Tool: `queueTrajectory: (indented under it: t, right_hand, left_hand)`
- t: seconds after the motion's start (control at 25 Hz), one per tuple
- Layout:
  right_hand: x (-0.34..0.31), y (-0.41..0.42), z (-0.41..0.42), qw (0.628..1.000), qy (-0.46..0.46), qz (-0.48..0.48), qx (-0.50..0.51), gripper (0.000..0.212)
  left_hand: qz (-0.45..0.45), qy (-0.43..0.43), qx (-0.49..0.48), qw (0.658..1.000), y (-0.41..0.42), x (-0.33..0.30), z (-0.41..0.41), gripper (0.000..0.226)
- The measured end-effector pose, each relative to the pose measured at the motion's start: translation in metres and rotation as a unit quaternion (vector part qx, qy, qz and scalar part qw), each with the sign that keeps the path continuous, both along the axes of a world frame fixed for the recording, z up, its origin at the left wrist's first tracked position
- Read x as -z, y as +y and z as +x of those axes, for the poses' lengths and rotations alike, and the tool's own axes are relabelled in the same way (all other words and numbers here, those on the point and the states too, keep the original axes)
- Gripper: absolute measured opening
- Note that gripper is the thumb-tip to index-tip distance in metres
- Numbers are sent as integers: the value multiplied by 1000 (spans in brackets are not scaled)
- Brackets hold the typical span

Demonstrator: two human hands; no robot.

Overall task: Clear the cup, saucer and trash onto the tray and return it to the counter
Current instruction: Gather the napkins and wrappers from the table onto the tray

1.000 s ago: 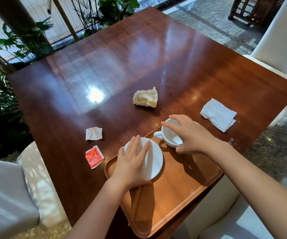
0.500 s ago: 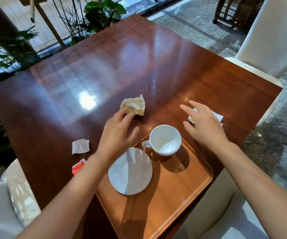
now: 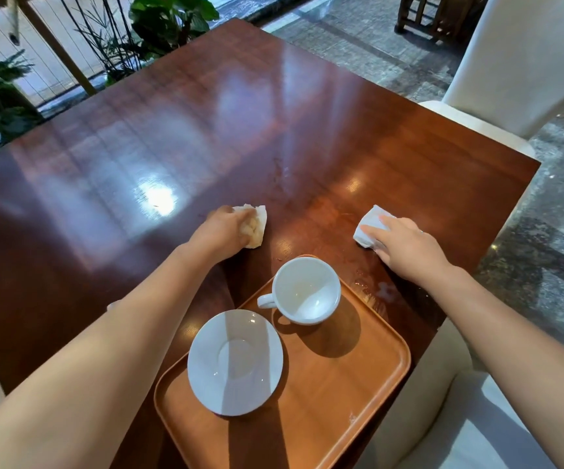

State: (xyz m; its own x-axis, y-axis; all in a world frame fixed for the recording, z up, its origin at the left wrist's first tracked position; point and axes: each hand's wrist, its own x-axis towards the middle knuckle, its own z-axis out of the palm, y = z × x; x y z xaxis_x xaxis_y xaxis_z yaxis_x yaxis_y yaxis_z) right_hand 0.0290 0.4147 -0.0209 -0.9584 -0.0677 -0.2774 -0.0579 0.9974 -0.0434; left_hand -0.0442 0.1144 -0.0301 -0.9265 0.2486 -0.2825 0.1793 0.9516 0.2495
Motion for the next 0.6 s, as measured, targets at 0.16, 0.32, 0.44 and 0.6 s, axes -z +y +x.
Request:
queueTrajectory:
  t: [0.16, 0.32, 0.44, 0.6]
  right_hand:
    - [9, 1, 3, 995, 72, -58, 27, 30]
    - [7, 1, 10, 985, 115, -114, 51, 26]
    - [-8, -12, 36, 955, 186, -202, 112, 26]
    - [-18, -27, 97, 939, 224, -234, 115, 26]
  left_hand:
    - [61, 56, -22, 996, -1, 5, 4, 36]
    - [145, 76, -92, 982, -5, -7, 16, 36]
    - [222, 170, -128, 952, -7, -35, 56, 35]
    - [299, 214, -102, 924, 5, -57, 160, 33]
